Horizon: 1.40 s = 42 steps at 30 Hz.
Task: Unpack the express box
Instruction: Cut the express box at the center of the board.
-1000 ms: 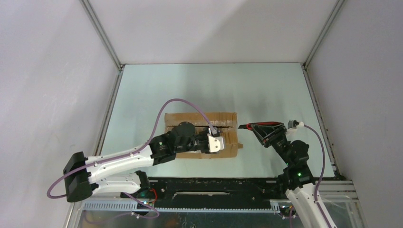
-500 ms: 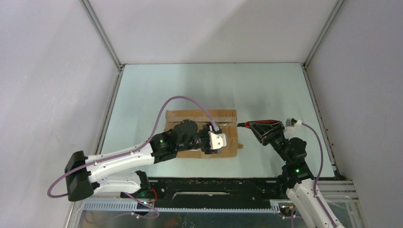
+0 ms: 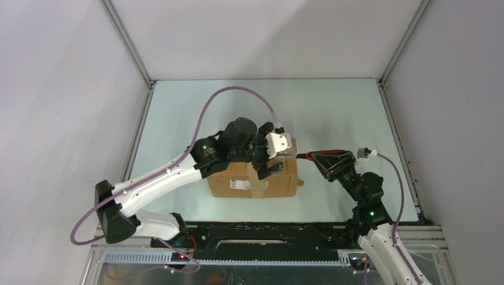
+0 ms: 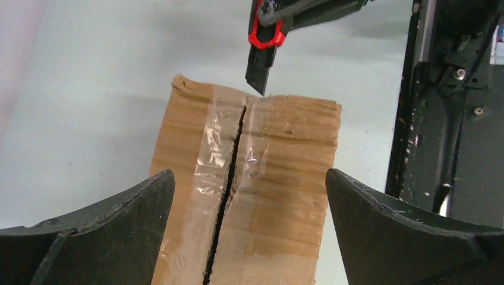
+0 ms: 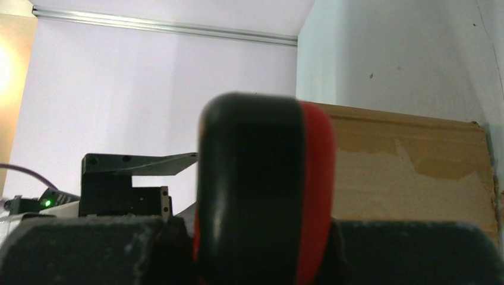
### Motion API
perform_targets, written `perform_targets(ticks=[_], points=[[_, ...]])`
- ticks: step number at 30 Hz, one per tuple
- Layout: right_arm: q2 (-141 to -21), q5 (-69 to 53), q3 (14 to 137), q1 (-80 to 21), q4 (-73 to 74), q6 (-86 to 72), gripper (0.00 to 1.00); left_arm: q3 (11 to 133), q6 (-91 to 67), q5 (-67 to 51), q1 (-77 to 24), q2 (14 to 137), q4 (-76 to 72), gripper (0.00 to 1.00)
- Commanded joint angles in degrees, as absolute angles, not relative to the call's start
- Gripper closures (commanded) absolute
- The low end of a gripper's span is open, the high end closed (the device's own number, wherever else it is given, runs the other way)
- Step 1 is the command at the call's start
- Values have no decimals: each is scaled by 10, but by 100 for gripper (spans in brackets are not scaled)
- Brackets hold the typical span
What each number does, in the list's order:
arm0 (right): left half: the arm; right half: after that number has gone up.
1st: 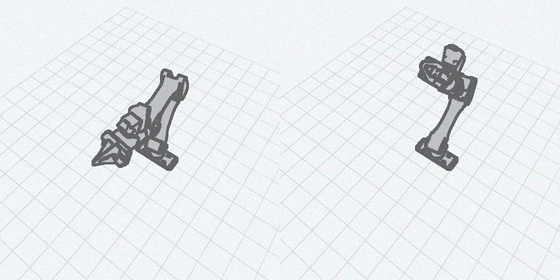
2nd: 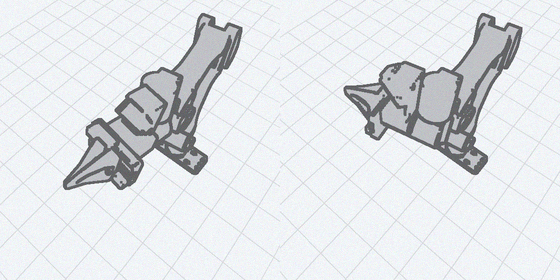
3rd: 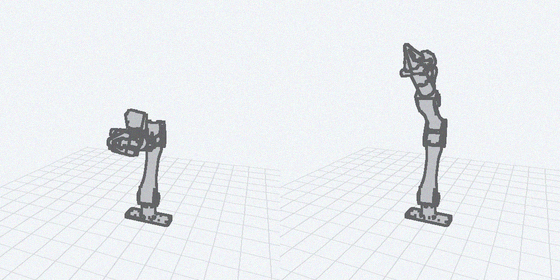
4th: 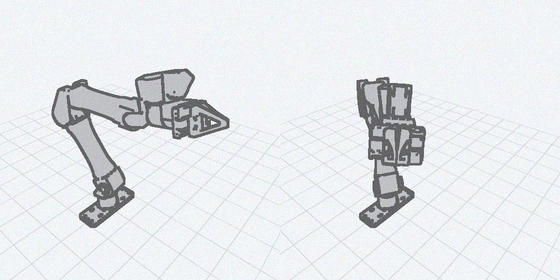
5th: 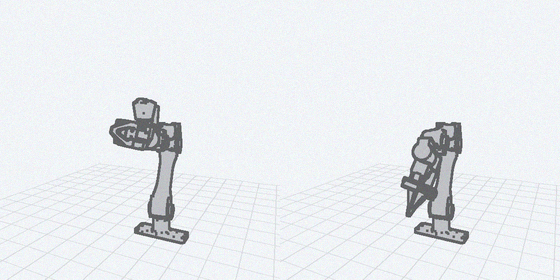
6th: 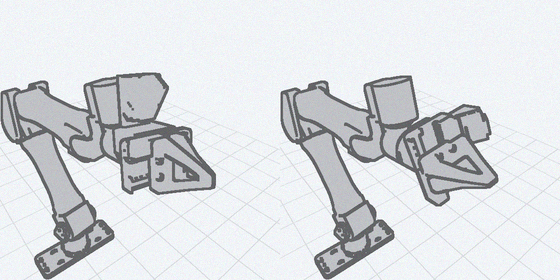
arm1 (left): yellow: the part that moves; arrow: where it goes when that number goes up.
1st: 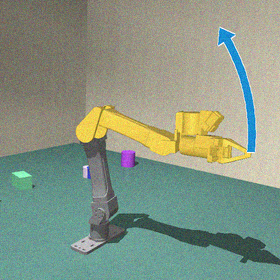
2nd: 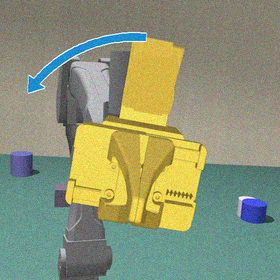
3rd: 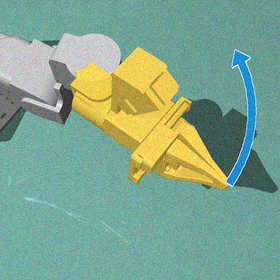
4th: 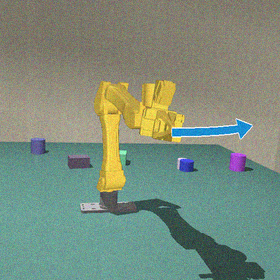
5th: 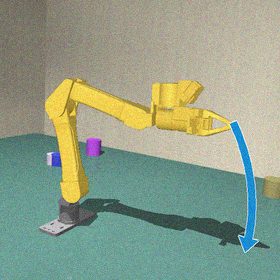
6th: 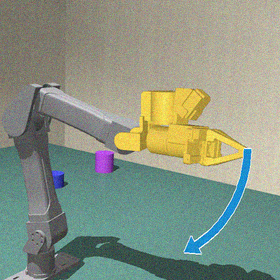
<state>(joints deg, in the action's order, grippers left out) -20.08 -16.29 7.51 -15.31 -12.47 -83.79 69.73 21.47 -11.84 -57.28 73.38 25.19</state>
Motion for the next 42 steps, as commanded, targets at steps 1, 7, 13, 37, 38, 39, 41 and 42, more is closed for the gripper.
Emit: perform_targets(ticks=[1, 7, 13, 37, 38, 39, 41, 42], points=[[-198, -161, 86, -160, -162, -831, 100, 749, 171, -181, -561, 764, 335, 0], [-200, -158, 86, -169, -167, -832, 100, 783, 167, -185, -554, 802, 369, 0], [-204, -154, 85, -176, -173, -832, 100, 785, 161, -185, -554, 825, 378, 0], [-187, -121, 69, -183, -153, -832, 100, 752, 154, -193, -584, 832, 359, 42], [-181, -122, 67, -178, -150, -832, 100, 751, 155, -192, -584, 831, 357, 44], [-179, -125, 69, -172, -143, -831, 100, 749, 155, -190, -584, 829, 357, 45], [-172, -127, 70, -165, -133, -830, 100, 744, 156, -189, -584, 825, 352, 47], [-169, -127, 70, -162, -128, -831, 100, 743, 156, -187, -584, 824, 352, 49]])
